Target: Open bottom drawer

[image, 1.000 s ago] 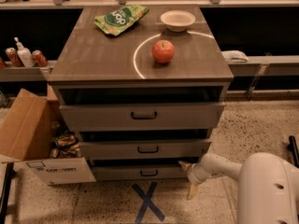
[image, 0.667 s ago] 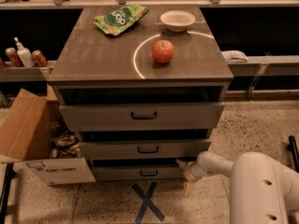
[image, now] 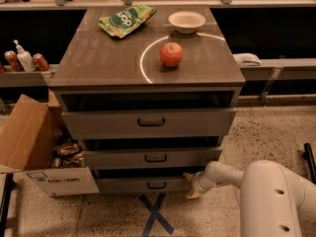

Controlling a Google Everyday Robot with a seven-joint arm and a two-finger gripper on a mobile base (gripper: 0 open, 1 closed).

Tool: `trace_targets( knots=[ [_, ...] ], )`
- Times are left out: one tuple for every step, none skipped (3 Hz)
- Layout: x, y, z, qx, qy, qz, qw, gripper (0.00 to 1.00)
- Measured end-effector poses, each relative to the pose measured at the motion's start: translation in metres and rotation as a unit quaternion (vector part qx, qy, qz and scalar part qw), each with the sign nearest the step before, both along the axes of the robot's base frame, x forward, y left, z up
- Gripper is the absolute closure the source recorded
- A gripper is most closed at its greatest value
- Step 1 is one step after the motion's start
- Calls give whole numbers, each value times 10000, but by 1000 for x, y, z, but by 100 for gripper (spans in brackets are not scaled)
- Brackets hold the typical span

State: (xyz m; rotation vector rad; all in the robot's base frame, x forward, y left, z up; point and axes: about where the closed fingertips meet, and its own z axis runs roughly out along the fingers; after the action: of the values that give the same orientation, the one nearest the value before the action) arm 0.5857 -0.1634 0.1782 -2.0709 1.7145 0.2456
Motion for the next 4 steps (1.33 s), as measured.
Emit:
trace_targets(
  knots=[
    [-27, -2, 20, -68, -144, 10, 9999, 80],
    [-60, -4, 38, -31, -239, 24, 9997, 100],
    [-65, -3, 38, -26, -216, 40, 9998, 0],
    [-65, -3, 38, -26, -216, 40, 9998, 0]
  ],
)
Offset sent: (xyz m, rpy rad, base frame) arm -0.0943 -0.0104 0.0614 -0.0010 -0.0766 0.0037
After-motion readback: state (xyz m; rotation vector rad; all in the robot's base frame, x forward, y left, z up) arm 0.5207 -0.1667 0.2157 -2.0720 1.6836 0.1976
